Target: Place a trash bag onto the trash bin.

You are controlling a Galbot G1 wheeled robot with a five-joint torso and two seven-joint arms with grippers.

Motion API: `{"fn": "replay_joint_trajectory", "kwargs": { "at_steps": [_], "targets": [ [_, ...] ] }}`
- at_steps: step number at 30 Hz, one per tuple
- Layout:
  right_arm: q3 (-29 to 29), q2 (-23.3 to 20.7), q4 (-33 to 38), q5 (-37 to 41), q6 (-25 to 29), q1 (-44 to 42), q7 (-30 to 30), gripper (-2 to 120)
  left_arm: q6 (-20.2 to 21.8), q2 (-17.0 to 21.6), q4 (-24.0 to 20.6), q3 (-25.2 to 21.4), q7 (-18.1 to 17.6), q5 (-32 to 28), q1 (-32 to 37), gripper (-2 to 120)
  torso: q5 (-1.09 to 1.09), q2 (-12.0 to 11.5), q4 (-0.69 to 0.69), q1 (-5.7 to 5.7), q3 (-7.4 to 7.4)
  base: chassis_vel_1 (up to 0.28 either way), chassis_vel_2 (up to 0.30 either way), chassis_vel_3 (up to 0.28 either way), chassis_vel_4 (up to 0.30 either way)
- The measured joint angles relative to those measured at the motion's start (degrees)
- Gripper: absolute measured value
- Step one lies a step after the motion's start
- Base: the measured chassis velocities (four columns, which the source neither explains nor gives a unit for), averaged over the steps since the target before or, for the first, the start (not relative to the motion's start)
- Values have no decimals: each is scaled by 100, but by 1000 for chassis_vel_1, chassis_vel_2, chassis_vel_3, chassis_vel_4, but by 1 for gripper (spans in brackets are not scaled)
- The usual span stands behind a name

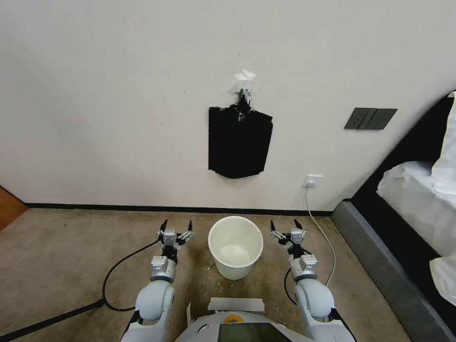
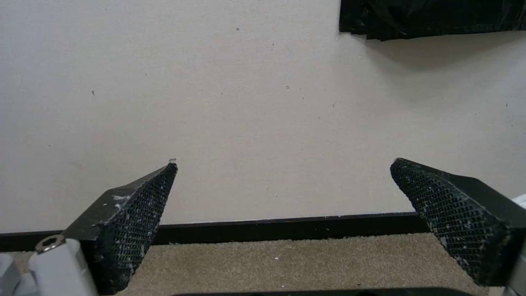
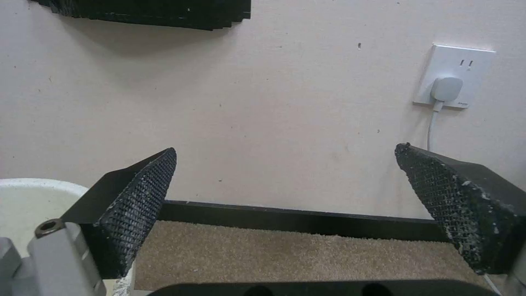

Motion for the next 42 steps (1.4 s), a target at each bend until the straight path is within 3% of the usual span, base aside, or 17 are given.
{"fn": "replay_joint_trajectory", "kwargs": {
  "at_steps": [18, 24, 25, 29, 34, 42],
  "targets": [
    [-4, -4, -4, 0, 18, -7, 10, 100, -12, 2, 0, 0, -8, 0, 2, 100, 0, 0, 0, 0, 0, 0, 0, 0, 0],
    [-252, -259, -265, -163, 1244, -363, 699, 100, -1088, 144, 367, 74, -514, -118, 109, 100, 0, 0, 0, 0, 0, 0, 0, 0, 0],
    [-252, -259, -265, -163, 1244, -363, 699, 100, -1088, 144, 367, 74, -514, -118, 109, 100, 0, 0, 0, 0, 0, 0, 0, 0, 0],
    [-446, -213, -135, 111, 1587, -540, 762, 100, -1886, 279, 623, 161, -843, -239, 215, 100, -1, 0, 2, 0, 0, 0, 0, 0, 0],
    [-474, -209, -77, 253, 1598, -531, 747, 100, -1946, 463, 545, 532, -503, -314, 394, 100, 2, 0, 0, 0, 0, 0, 0, 0, 0],
    [-481, -263, -3, 419, 1571, -524, 740, 100, -1839, 469, 393, 551, -484, -384, 434, 100, 0, 0, 0, 0, 0, 0, 0, 0, 0]
  ]
}}
